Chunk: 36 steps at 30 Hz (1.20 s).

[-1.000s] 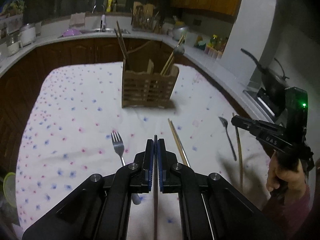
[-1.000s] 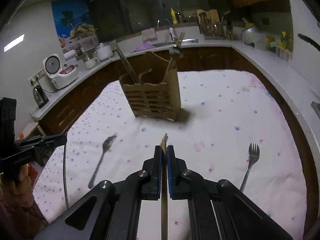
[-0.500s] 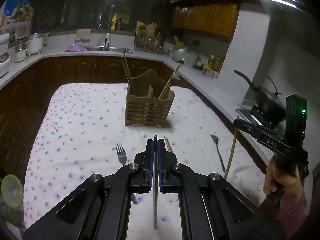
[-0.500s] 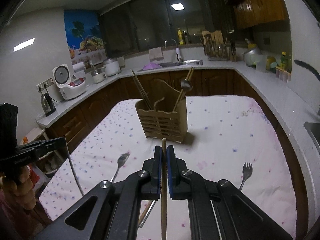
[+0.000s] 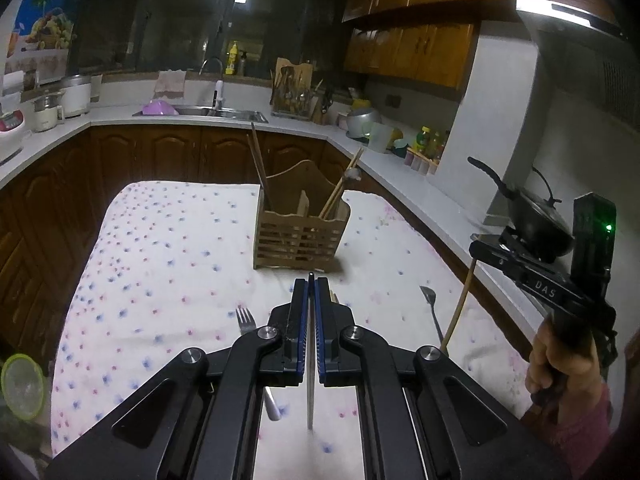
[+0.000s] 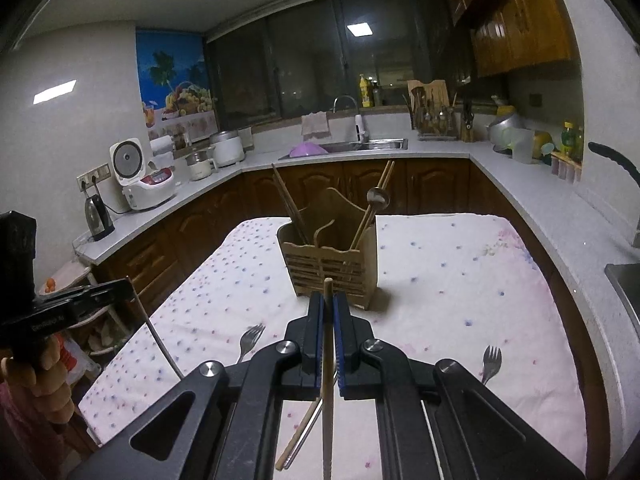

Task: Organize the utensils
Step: 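Lift both chopsticks and carry them above the wooden holder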

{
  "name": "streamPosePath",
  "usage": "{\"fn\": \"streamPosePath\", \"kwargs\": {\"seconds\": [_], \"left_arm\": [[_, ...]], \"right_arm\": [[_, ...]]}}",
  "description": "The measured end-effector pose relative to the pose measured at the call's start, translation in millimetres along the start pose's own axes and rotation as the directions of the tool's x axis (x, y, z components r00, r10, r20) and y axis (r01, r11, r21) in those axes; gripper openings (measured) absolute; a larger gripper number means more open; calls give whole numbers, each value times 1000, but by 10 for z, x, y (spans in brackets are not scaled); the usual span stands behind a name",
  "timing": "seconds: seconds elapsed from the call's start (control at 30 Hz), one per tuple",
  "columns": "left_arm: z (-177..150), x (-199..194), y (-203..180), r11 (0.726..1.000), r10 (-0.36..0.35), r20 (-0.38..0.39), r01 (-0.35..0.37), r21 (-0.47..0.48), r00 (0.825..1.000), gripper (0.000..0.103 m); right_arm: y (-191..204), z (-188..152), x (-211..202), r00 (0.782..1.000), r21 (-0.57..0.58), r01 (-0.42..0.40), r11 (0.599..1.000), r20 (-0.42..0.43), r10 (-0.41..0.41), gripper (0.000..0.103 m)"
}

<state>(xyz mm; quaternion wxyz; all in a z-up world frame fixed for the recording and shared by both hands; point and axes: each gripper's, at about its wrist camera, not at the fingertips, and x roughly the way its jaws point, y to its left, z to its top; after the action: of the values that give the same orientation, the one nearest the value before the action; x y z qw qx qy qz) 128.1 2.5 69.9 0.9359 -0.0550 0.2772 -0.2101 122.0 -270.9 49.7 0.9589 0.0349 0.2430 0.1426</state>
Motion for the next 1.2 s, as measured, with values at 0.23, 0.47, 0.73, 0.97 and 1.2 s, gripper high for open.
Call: {"fn": "streamPosePath", "kwargs": {"seconds": [0.23, 0.47, 0.73, 0.97, 1.2], "left_arm": [[62, 15, -16, 1000, 4, 17, -4, 4, 1000, 2], [144, 46, -23, 1000, 4, 32, -4, 3, 999, 2], [347, 96, -30, 1000, 7, 66, -8, 11, 998, 2], [655, 139, -38, 1000, 10, 123, -13, 23, 992, 2], [971, 184, -58, 999, 17, 185, -25, 40, 983, 2]], "right_arm": [[-4, 46, 19, 1000, -1, -4, 1000, 9, 4, 5], [-39, 121, 47, 1000, 8, -3, 1000, 23, 2, 5], [-101, 262, 146, 999, 19, -2, 1000, 46, 1, 5], [-176, 441, 251, 996, 41, 0, 999, 88, -3, 5], [-259, 711, 374, 988, 60, -3, 998, 152, -6, 5]]}}
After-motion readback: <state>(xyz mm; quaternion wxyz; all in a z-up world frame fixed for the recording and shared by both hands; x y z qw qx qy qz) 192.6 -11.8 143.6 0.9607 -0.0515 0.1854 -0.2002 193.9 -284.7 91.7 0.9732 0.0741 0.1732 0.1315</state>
